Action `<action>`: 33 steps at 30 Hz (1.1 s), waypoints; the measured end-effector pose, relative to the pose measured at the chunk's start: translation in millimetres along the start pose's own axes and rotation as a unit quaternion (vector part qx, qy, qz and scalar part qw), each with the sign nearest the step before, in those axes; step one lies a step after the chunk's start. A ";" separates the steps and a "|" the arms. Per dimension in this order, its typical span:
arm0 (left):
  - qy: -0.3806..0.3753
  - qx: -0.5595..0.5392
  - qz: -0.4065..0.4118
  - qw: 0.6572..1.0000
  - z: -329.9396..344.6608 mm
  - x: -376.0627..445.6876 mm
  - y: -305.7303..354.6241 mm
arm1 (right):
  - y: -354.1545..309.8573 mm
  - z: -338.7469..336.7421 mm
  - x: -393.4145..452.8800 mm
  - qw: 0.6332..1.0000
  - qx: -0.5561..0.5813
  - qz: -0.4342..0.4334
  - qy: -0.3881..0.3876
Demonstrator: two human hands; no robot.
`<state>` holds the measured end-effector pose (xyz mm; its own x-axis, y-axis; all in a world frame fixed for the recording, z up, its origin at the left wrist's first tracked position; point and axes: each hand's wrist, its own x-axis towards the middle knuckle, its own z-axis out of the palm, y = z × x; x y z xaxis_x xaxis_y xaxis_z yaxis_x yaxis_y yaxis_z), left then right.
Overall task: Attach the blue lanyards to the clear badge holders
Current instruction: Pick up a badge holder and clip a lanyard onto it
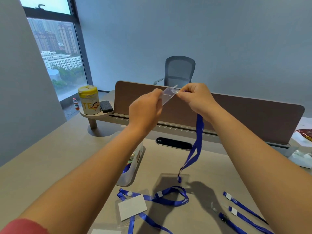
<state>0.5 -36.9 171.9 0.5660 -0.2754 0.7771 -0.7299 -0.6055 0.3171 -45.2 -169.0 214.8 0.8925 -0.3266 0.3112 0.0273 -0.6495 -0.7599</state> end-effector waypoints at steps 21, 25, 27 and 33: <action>-0.111 0.114 0.088 0.983 38.4 -72.7 5.4 | 96.4 37.4 -42.0 0.974 -0.061 0.106 -0.189; -0.209 0.060 -0.068 0.974 56.2 -96.4 0.3 | 137.3 43.8 -54.1 0.984 -0.062 0.120 -0.112; -0.240 0.054 -0.096 0.965 66.8 -113.3 -2.4 | 163.5 46.5 -65.8 0.979 -0.053 0.163 -0.112; -0.331 0.052 -0.149 0.930 101.6 -152.6 -7.6 | 234.6 67.5 -104.7 0.937 -0.084 0.273 -0.201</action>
<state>-41.4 -66.2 -4.3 0.8741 -0.4630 0.1471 -0.4819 -0.7881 0.3830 -101.9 -240.7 -34.6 0.8509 -0.3794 -0.3633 -0.5242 -0.5704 -0.6323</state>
